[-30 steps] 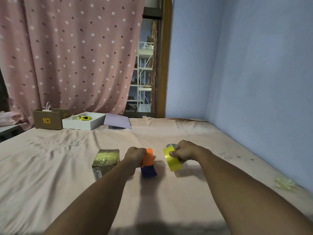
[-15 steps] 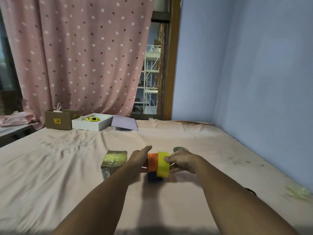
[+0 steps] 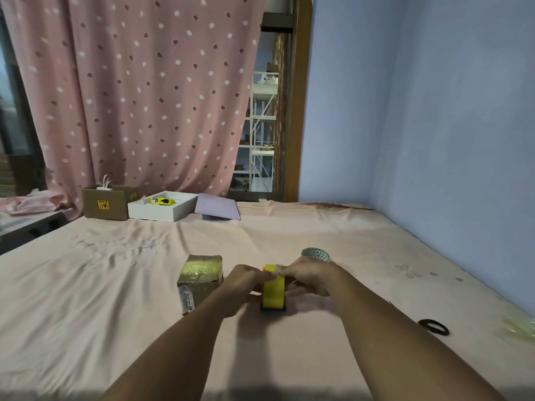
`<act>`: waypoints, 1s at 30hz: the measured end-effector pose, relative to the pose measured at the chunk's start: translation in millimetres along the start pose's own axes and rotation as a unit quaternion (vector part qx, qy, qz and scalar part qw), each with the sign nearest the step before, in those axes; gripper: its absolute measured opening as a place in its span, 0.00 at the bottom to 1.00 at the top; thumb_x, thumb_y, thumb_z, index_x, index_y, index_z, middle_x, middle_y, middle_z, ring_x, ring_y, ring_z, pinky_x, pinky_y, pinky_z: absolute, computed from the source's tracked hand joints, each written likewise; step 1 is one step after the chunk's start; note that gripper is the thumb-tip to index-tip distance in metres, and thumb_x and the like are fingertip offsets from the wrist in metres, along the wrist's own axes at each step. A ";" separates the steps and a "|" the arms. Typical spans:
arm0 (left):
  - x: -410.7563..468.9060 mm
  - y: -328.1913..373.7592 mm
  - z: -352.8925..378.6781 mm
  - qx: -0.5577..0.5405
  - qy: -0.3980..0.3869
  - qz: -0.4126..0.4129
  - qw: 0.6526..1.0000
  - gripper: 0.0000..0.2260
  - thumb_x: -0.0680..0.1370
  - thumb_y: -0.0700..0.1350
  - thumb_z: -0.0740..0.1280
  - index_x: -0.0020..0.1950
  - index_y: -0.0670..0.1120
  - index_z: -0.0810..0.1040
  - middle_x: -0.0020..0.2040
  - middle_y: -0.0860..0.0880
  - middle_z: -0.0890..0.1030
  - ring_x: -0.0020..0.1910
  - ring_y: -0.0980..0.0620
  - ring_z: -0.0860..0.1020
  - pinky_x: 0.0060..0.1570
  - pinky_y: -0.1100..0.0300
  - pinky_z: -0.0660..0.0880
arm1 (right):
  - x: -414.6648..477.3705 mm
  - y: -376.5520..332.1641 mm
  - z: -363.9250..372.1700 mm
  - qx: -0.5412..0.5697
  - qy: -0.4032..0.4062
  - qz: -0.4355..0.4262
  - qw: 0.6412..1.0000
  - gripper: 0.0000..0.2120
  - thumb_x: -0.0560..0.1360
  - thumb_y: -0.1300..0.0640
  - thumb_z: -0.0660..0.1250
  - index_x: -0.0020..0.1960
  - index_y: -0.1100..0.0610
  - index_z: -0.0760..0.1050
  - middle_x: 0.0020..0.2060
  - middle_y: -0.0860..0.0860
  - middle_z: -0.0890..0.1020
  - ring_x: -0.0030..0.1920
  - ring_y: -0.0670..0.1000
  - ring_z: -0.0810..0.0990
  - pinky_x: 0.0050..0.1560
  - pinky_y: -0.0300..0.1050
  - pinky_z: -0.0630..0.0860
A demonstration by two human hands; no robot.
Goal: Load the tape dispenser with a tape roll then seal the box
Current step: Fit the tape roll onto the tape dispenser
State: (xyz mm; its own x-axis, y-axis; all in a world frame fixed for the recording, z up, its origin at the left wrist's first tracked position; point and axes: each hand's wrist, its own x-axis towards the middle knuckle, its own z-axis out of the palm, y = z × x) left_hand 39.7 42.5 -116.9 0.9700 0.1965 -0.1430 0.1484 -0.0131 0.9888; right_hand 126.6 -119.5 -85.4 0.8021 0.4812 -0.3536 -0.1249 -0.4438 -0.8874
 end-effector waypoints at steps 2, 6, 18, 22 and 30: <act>-1.2 -1.2 -2.6 0.014 -0.028 0.005 1.000 0.12 0.70 0.43 0.77 0.41 0.37 0.78 0.44 0.40 0.82 0.46 0.43 0.82 0.56 0.43 0.81 | -2.3 -1.0 -1.0 0.012 0.000 0.013 1.000 0.21 0.77 0.51 0.72 0.60 0.66 0.77 0.51 0.60 0.86 0.46 0.55 0.87 0.46 0.46 0.85; -2.6 -1.9 -2.7 0.012 -0.044 0.014 0.999 0.14 0.75 0.39 0.75 0.32 0.45 0.74 0.39 0.44 0.80 0.43 0.45 0.81 0.43 0.54 0.80 | -0.6 -2.0 -5.2 -0.061 0.031 0.022 0.997 0.26 0.71 0.39 0.74 0.57 0.58 0.80 0.52 0.56 0.86 0.45 0.54 0.86 0.50 0.54 0.84; -9.5 -12.4 -15.3 -0.029 -0.117 -0.051 0.991 0.04 0.74 0.36 0.73 0.42 0.42 0.80 0.46 0.40 0.83 0.49 0.42 0.82 0.57 0.51 0.79 | -9.3 -23.4 3.7 -0.109 0.106 -0.046 0.987 0.17 0.81 0.48 0.63 0.50 0.60 0.82 0.44 0.52 0.83 0.39 0.52 0.78 0.36 0.44 0.74; -11.4 -10.7 -14.5 -0.020 -0.142 -0.047 0.989 0.07 0.72 0.35 0.74 0.47 0.39 0.78 0.50 0.38 0.81 0.50 0.43 0.82 0.54 0.55 0.81 | -8.2 -27.2 3.6 -0.130 0.109 -0.005 0.985 0.14 0.79 0.51 0.63 0.51 0.61 0.78 0.40 0.54 0.81 0.34 0.52 0.73 0.32 0.42 0.70; -7.8 -12.0 -20.7 0.032 -0.169 -0.026 0.985 0.04 0.73 0.33 0.74 0.43 0.41 0.85 0.45 0.43 0.85 0.49 0.46 0.84 0.61 0.53 0.80 | 0.0 -31.1 3.0 -0.187 0.099 0.016 0.977 0.17 0.74 0.52 0.72 0.57 0.63 0.81 0.44 0.55 0.84 0.36 0.51 0.75 0.37 0.43 0.72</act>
State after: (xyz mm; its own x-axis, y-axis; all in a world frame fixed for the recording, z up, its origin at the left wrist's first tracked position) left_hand 26.3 61.4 -126.7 0.9680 -0.1389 -0.2091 0.2001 -0.0762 0.9768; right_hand 128.7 -103.4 -58.6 0.9031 0.3236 -0.2823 0.0410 -0.7193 -0.6935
